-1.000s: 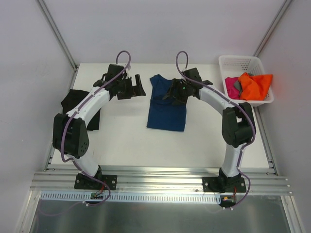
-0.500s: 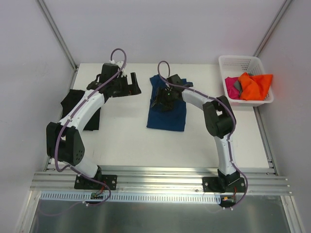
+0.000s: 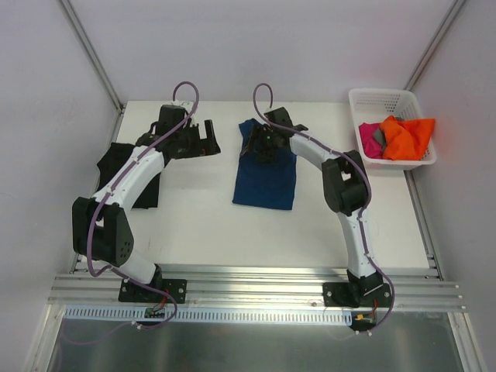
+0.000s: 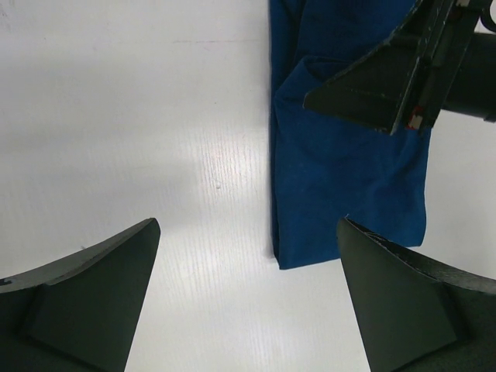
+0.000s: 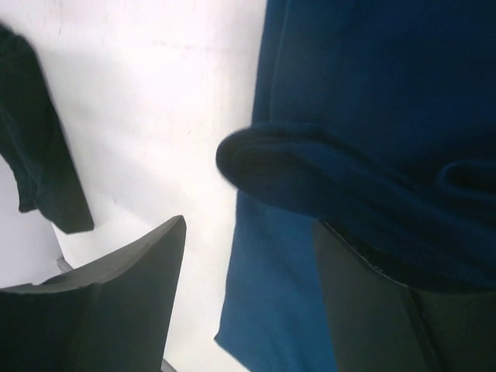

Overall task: Fold and stack the t-shirts
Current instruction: Fold the tshirt

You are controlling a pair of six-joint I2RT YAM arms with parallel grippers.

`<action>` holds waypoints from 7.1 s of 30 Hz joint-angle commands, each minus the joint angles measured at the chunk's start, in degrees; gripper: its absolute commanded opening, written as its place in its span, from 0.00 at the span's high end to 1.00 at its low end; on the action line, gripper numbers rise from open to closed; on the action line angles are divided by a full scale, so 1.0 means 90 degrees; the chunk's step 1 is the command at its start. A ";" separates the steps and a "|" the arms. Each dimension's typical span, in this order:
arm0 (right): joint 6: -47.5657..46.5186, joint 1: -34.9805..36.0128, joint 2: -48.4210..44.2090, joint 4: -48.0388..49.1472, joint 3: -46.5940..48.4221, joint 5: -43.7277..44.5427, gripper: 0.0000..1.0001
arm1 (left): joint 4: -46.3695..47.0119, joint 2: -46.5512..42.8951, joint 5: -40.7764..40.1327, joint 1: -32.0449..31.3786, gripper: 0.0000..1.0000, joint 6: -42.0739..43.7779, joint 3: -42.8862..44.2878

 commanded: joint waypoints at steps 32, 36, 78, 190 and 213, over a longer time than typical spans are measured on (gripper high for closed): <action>0.0290 -0.1061 -0.4312 -0.0331 -0.5182 -0.0487 0.29 | 0.0297 0.0583 0.2259 0.0095 0.01 -0.0830 -0.1494; 0.0866 -0.1168 -0.4078 -0.0085 -0.5438 -0.0712 0.31 | 0.0414 0.1034 0.2424 0.0095 0.02 -0.0908 -0.1308; 0.1189 -0.1266 -0.3667 0.0481 -0.5712 -0.0995 0.58 | 0.1088 0.2109 0.3060 -0.0637 0.45 -0.2070 -0.1327; 0.0388 -0.1794 -0.0894 0.1029 0.0246 -0.0575 0.10 | 0.0375 0.3457 0.0451 0.0017 0.01 -0.0205 0.3175; 0.0974 -0.1608 0.0512 0.0560 0.0471 -0.0634 0.11 | 0.0911 0.5311 0.2161 0.0203 0.01 -0.1844 0.3682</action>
